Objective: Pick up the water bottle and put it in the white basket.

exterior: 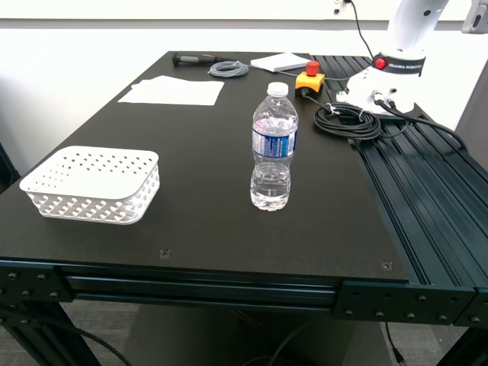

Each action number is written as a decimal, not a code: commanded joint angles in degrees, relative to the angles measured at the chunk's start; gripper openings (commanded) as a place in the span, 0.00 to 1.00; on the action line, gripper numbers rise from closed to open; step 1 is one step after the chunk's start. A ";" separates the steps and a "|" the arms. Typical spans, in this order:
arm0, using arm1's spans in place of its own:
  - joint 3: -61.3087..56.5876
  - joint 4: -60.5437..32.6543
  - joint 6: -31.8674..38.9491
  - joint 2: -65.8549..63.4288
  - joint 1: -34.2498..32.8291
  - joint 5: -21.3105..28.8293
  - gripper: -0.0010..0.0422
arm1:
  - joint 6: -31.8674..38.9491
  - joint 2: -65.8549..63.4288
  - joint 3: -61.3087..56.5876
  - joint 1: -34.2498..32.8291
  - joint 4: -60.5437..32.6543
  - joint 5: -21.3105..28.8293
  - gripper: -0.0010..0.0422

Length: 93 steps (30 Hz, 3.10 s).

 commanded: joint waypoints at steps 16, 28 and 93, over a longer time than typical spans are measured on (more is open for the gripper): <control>0.07 0.15 0.00 -0.02 0.04 -0.02 0.02 | -0.28 -0.02 0.02 0.00 0.17 0.20 0.02; 0.07 0.13 0.00 -0.02 0.04 -0.02 0.02 | -8.63 0.74 3.08 -2.89 -9.07 27.85 0.02; 0.07 0.13 0.00 -0.02 0.04 -0.07 0.02 | 20.04 40.98 36.61 -41.29 -43.10 22.64 0.41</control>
